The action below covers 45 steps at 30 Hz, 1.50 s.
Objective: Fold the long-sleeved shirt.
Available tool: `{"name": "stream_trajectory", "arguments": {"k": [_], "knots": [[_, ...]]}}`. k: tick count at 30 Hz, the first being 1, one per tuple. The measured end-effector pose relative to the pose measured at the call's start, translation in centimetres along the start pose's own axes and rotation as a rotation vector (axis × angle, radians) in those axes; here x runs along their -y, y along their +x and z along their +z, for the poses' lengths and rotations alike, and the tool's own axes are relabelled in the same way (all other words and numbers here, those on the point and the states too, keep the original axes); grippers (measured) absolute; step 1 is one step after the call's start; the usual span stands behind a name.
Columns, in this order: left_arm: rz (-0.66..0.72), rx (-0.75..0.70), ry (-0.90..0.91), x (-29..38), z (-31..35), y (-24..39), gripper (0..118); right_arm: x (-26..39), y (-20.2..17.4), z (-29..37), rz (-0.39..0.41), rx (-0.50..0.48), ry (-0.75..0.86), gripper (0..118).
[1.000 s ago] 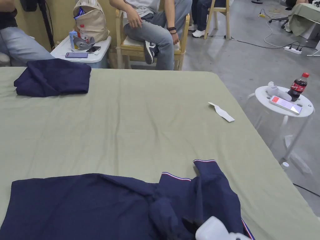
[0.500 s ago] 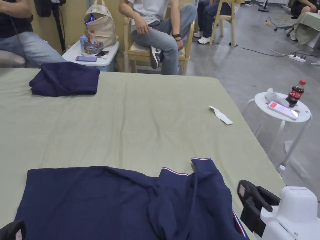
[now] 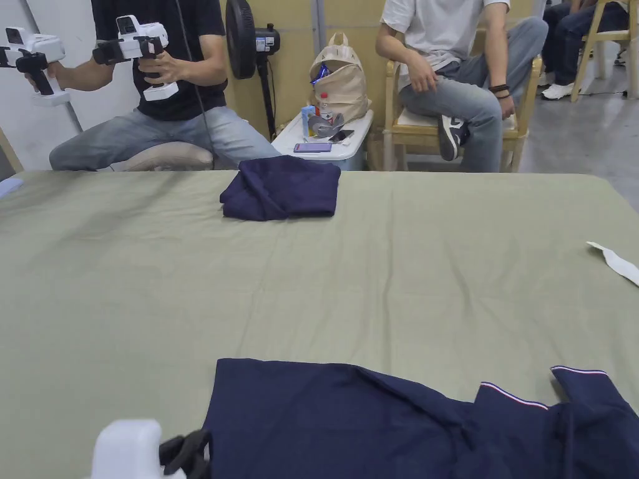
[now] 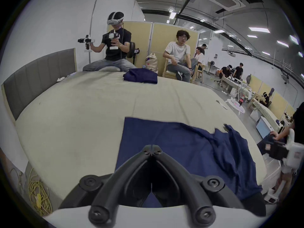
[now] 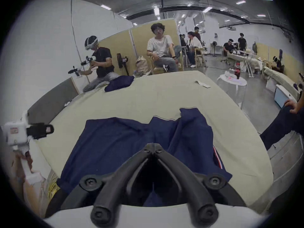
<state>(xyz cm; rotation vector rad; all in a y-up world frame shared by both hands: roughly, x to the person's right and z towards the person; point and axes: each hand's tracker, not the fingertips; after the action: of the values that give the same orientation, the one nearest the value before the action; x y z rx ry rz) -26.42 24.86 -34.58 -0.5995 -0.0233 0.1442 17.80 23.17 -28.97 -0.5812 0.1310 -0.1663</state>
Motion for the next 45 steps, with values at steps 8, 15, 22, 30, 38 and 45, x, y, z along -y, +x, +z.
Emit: {"name": "stream_trajectory", "arguments": {"k": [8, 15, 22, 30, 38, 45], "knots": [[0.027, -0.046, -0.157, -4.8, -22.4, -6.8, 102, -0.2, 2.8, -3.5, -0.073, 0.040, -0.045, 1], [-0.088, -0.096, -0.206, -1.6, -29.2, -6.9, 96, 1.5, 5.7, -4.9, -0.074, 0.134, -0.147, 1], [-0.164, -0.095, -0.248, -1.2, -26.4, -3.0, 1, 1.4, 6.4, -4.6, -0.108, 0.141, -0.161, 1], [-0.029, 0.036, -0.006, -8.3, -15.0, -1.5, 1, -4.5, 8.4, -1.5, -0.009, 0.172, 0.024, 6], [-0.114, 0.032, -0.035, -8.5, -13.4, -1.7, 1, -8.5, 17.2, -14.3, -0.320, -0.158, -0.204, 114], [-0.111, 0.002, -0.097, -6.8, -15.3, -2.3, 1, -5.2, 17.4, -25.7, -0.122, 0.015, -0.467, 95]]}}
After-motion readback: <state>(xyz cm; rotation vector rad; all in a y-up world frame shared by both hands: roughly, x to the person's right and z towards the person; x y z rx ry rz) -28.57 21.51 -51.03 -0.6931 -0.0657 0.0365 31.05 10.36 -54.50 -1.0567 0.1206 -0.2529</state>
